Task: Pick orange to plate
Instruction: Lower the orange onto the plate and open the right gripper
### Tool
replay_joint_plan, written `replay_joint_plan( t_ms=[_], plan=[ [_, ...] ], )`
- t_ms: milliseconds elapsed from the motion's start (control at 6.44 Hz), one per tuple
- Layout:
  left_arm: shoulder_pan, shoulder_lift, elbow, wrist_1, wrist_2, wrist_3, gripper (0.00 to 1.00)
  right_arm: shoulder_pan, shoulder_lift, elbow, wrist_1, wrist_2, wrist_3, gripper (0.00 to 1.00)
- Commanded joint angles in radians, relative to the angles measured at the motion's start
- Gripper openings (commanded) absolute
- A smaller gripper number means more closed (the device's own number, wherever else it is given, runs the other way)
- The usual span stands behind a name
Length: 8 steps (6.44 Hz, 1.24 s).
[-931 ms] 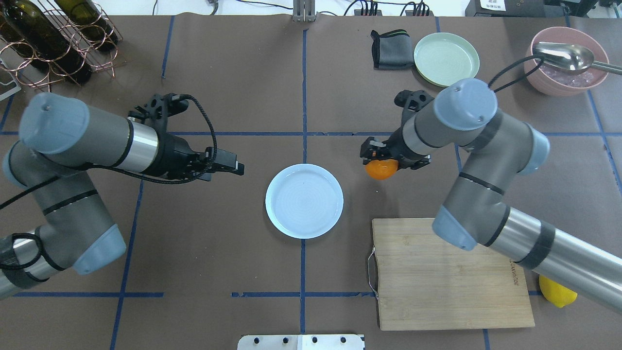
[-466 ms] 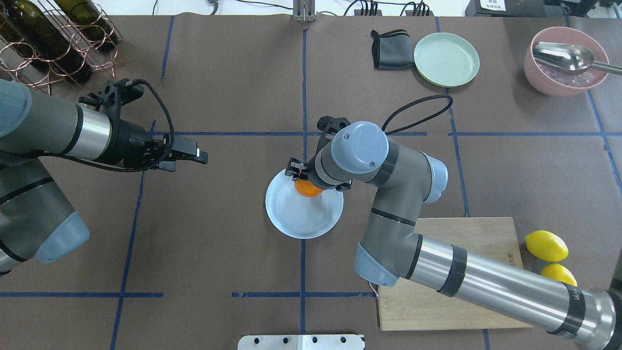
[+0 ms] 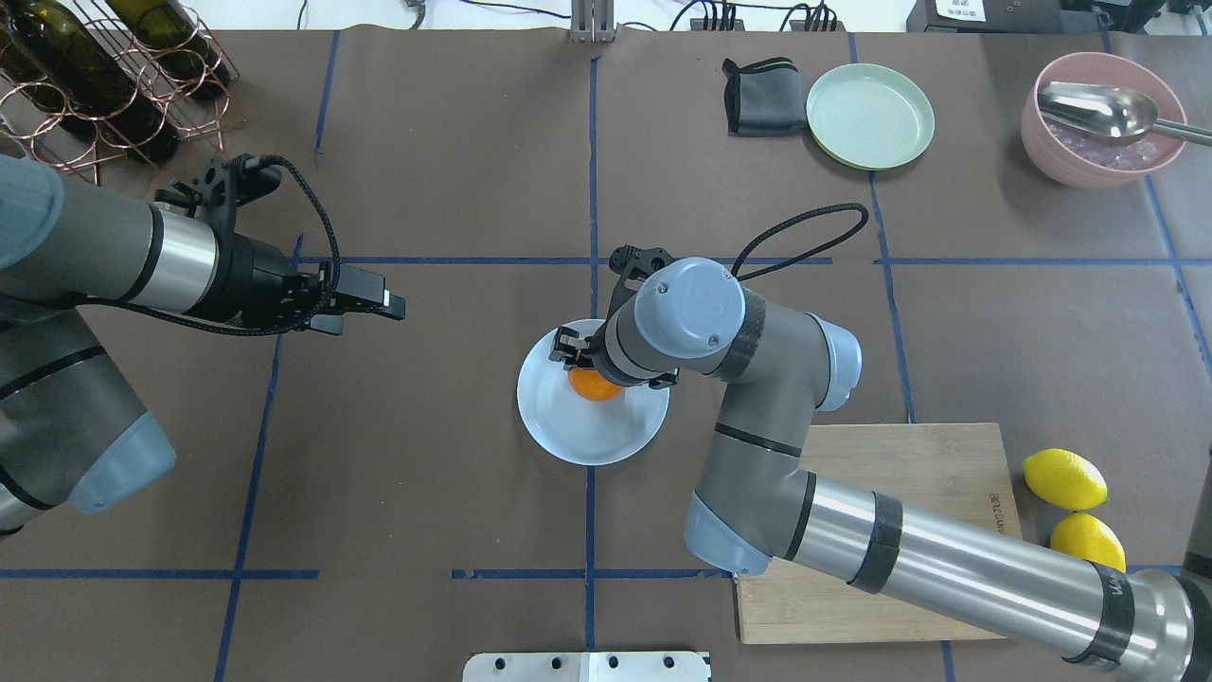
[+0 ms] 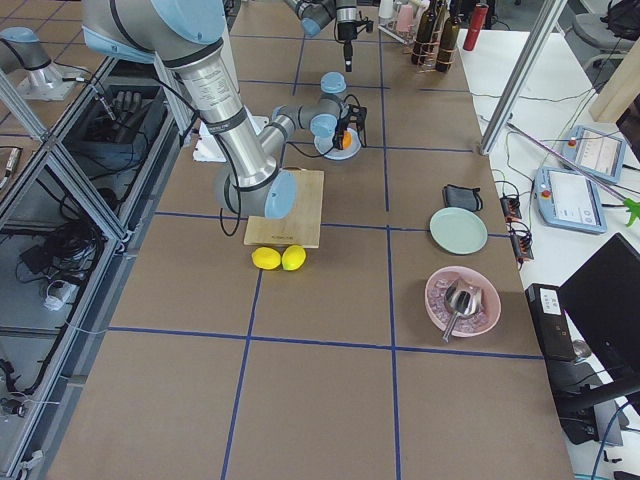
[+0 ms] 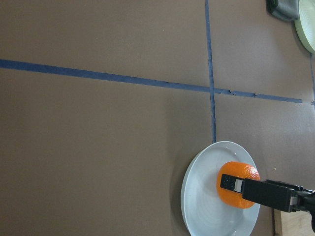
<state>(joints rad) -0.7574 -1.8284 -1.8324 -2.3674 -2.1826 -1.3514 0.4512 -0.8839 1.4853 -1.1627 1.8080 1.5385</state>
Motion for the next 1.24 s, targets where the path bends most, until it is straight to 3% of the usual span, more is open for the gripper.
replay_joint_plan(
  t_ms=[0, 621, 776, 931, 1086],
  plan=[
    [0.001, -0.003, 0.001, -0.001, 0.001, -0.002, 1.0, -0.002, -0.003, 0.004, -0.003, 0.002, 0.0, 0.03],
    [0.001, -0.003, 0.001, -0.001, 0.001, -0.002, 1.0, -0.012, -0.007, 0.02, -0.002, 0.002, 0.0, 0.09],
    [0.001, -0.003, 0.001, -0.001, 0.001, -0.002, 1.0, -0.012, -0.007, 0.018, -0.002, 0.002, 0.0, 0.4],
    [0.001, -0.005, 0.001, -0.001, 0.001, -0.003, 1.0, -0.012, -0.007, 0.017, -0.003, 0.001, 0.0, 0.78],
    [0.001, -0.003, 0.001, -0.001, 0.001, -0.003, 1.0, -0.012, -0.016, 0.016, -0.003, 0.001, 0.0, 0.82]
  ],
)
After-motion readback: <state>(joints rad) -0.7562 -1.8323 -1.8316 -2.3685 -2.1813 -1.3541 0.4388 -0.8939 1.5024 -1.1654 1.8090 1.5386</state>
